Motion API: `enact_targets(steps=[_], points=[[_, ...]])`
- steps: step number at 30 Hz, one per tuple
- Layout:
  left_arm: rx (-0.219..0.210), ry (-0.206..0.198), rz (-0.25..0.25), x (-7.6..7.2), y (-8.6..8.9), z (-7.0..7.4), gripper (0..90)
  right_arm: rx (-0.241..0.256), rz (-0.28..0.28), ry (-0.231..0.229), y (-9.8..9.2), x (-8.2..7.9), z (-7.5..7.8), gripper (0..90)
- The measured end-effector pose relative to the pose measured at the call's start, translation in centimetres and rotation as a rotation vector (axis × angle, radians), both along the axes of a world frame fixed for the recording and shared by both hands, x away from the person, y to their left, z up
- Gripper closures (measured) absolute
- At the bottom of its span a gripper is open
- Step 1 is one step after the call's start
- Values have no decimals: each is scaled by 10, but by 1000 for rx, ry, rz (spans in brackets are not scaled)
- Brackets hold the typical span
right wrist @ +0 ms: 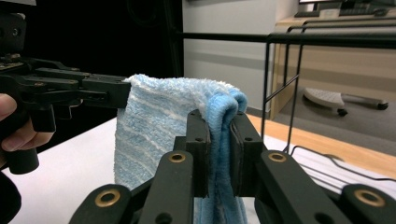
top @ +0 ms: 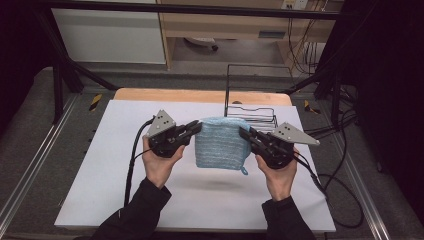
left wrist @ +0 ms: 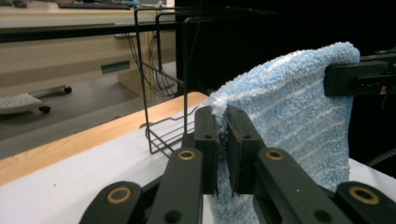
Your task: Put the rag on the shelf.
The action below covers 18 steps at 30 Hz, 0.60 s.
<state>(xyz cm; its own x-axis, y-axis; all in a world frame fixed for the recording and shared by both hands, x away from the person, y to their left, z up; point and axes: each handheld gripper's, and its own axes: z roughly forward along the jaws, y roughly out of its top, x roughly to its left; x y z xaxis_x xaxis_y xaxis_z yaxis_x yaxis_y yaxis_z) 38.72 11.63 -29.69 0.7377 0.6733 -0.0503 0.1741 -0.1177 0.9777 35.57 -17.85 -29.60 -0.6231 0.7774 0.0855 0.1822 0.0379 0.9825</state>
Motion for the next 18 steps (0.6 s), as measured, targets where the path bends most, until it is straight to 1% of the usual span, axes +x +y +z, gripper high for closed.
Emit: enact_targets(steps=[4, 7, 8, 9, 13, 15, 17, 18], points=[[-25, -14, -10, 4, -10, 9, 838, 13, -21, -31, -9, -2, 8, 807], [-32, -22, -14, 6, -13, 13, 838, 16, -29, -42, -12, -3, 12, 807], [-41, -30, -17, 8, -17, 17, 838, 19, -36, -56, -15, -4, 16, 807], [-41, -30, -17, 8, -17, 17, 838, 19, -41, -62, -16, -5, 19, 807], [-57, -40, -21, 12, -24, 24, 838, 11, -60, -90, -21, -5, 27, 807], [-68, -51, -25, 14, -30, 30, 838, 12, -70, -104, -24, -6, 32, 807], [-75, -55, -25, 15, -32, 32, 838, 15, -75, -109, -25, -6, 35, 807], [-78, -59, -26, 16, -34, 35, 838, 14, -84, -121, -28, -6, 39, 807]])
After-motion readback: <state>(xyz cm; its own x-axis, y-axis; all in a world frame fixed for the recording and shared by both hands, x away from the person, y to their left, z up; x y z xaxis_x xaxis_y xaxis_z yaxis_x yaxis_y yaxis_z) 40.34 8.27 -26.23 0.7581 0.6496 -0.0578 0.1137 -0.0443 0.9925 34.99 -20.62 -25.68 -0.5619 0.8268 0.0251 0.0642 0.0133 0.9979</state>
